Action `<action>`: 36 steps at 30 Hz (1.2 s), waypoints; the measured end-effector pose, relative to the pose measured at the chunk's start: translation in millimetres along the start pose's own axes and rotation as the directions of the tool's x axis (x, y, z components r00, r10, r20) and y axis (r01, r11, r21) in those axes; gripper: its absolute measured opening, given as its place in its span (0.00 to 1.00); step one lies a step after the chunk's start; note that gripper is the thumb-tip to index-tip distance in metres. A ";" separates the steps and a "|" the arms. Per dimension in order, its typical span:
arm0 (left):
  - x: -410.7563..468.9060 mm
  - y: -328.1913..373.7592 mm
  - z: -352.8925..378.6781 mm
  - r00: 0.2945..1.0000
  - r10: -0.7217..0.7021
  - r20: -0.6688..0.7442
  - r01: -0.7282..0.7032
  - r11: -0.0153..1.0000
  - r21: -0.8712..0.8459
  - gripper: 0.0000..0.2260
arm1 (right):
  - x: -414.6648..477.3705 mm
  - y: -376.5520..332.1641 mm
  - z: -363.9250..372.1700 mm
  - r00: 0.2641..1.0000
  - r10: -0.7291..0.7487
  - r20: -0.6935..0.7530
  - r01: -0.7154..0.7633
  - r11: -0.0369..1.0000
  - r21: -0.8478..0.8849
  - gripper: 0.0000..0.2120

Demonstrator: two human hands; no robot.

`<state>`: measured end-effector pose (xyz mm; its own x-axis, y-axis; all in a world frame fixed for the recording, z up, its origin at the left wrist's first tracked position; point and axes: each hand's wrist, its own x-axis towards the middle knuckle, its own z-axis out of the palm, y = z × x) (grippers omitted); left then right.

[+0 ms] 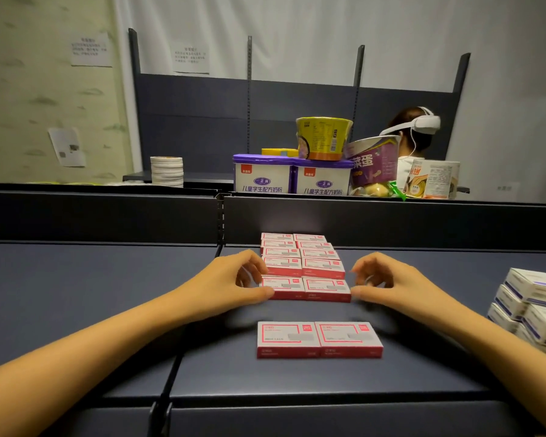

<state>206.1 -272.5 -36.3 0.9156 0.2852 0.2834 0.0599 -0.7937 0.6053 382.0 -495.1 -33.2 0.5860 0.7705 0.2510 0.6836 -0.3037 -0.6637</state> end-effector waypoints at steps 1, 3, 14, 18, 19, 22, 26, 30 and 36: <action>-6.2 4.0 -1.4 0.999 0.006 0.032 -0.006 1.000 -0.015 0.11 | -7.2 0.2 -2.2 0.999 -0.017 0.030 0.016 0.999 0.038 0.12; -21.0 12.7 -1.6 0.992 0.021 0.124 -0.021 1.000 -0.007 0.12 | -22.9 2.4 -3.4 0.989 -0.054 0.138 0.045 0.997 0.069 0.14; -41.5 20.4 -2.4 0.980 0.015 0.197 -0.041 0.990 0.132 0.15 | -45.6 6.7 1.8 0.950 -0.127 0.285 0.136 0.991 -0.015 0.31; -27.1 13.5 -11.0 0.992 0.032 0.119 -0.032 0.999 -0.005 0.15 | -44.3 8.4 2.2 0.950 -0.100 0.294 0.116 0.993 -0.037 0.31; -20.9 12.6 -13.4 0.994 0.034 0.102 -0.033 0.999 -0.012 0.15 | -43.7 8.6 2.2 0.951 -0.098 0.293 0.115 0.992 -0.042 0.32; -0.7 11.5 -18.2 0.998 0.024 0.061 -0.024 1.000 0.006 0.14 | -43.7 7.9 2.1 0.954 -0.103 0.283 0.120 0.992 -0.044 0.33; 23.9 4.2 -14.2 0.999 -0.027 0.041 0.024 0.997 0.079 0.14 | -45.1 7.3 1.5 0.954 -0.109 0.278 0.123 0.992 -0.034 0.32; 35.4 -8.9 -4.5 0.996 -0.076 0.039 0.072 0.995 0.074 0.15 | -45.6 6.1 0.9 0.952 -0.107 0.287 0.120 0.993 -0.025 0.31; 31.5 -15.3 2.2 0.998 -0.069 -0.010 0.069 0.997 0.039 0.15 | -41.2 5.7 1.4 0.970 -0.106 0.221 0.101 0.994 0.033 0.16</action>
<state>234.9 -252.6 -38.3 0.9053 0.3444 0.2486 0.1386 -0.7927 0.5936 361.2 -527.8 -48.4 0.3998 0.9029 0.1580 0.7248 -0.2059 -0.6575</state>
